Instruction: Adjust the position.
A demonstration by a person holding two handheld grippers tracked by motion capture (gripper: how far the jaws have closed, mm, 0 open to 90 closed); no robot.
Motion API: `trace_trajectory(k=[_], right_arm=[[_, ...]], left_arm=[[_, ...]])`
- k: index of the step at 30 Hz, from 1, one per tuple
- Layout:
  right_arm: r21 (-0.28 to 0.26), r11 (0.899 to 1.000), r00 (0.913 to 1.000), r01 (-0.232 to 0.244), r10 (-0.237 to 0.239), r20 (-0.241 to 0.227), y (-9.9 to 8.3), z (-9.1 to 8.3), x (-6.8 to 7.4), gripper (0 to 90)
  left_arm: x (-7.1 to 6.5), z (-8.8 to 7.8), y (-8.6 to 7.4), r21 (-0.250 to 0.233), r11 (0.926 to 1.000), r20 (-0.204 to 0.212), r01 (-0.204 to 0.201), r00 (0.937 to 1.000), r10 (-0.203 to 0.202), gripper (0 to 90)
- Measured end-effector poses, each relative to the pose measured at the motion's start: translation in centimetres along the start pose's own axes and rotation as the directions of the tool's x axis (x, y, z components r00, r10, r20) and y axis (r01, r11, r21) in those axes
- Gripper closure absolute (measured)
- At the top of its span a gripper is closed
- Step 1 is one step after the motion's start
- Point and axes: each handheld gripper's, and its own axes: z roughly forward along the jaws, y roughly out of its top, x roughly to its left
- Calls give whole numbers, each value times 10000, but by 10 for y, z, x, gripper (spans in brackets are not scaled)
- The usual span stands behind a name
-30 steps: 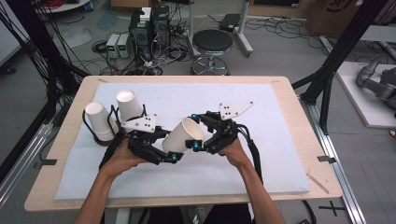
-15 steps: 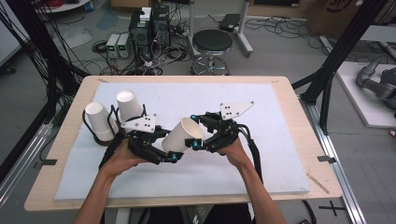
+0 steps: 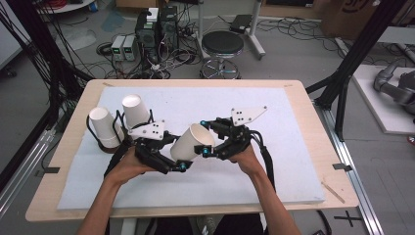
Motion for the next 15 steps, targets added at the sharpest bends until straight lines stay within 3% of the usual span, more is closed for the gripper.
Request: trace_trajectory(k=[2,5,10,15], right_arm=[[11,10000,10000,-17,17,27,0,-1,0,285],[38,10000,10000,5,-5,32,0,-2,0,285],[23,10000,10000,-10,10,87,1,-3,0,287],[44,10000,10000,-36,36,59,1,-4,0,287]], left_arm=[[2,0,-1,-74,9999,159,76,9998,-75,87],[2,1,-2,-113,9998,77,136,9999,-135,17],[3,-1,-2,-129,9996,169,263,9995,-261,17],[2,-2,-2,-162,9996,-38,214,9998,-215,17]])
